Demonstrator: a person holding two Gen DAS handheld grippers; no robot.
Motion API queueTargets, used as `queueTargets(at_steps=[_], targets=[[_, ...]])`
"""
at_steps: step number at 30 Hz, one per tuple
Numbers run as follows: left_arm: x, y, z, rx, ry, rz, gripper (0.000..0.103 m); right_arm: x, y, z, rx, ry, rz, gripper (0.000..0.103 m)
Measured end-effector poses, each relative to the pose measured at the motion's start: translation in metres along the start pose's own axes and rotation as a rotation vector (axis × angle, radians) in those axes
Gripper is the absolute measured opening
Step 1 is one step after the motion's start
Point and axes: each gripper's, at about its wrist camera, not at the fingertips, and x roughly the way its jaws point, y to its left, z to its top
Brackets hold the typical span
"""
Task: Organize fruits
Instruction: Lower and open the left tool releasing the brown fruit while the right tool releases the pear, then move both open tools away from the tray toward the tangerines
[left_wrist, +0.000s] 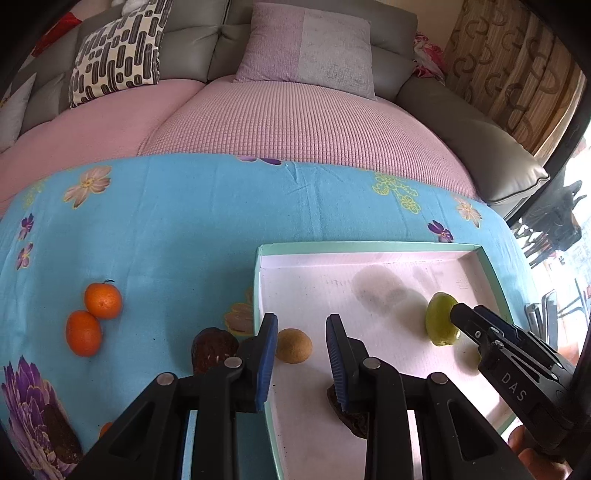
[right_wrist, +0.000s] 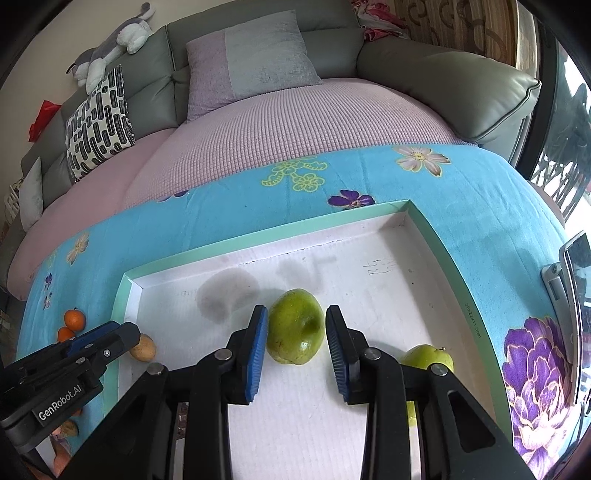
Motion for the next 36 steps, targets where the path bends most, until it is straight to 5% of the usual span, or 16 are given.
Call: queueTargets(at_steps=[11,12,14,15,18,21,24,27,36], targets=[[-0.006,0.036,0.002,-0.088,-0.012,0.07,0.034,0.0,0.012,0.0,-0.068,0.01,-0.036,0.038],[-0.006,0.039,0.002,-0.096,-0.014,0.085,0.039,0.001,0.012,0.0,-0.07,0.011,-0.037,0.039],[-0.004,0.045,0.001,-0.11,-0.02,0.122,0.08,0.001,0.012,0.0,-0.07,0.013,-0.04,0.042],[-0.003,0.047,0.0,-0.116,-0.024,0.137,0.083,0.001,0.012,0.0,-0.071,0.013,-0.043,0.043],[0.001,0.058,-0.002,-0.135,-0.021,0.179,0.083,0.002,0.012,-0.001,-0.075,0.018,-0.05,0.057],[0.005,0.068,-0.005,-0.155,-0.016,0.223,0.085,0.002,0.013,-0.001,-0.078,0.02,-0.052,0.057],[0.009,0.075,-0.007,-0.169,-0.018,0.264,0.097,0.003,0.015,-0.001,-0.087,0.021,-0.055,0.058],[0.011,0.079,-0.008,-0.173,-0.022,0.293,0.101,0.003,0.016,-0.001,-0.091,0.018,-0.054,0.073],[0.01,0.081,-0.01,-0.155,-0.045,0.372,0.103,0.006,0.021,-0.001,-0.117,0.017,-0.062,0.082]])
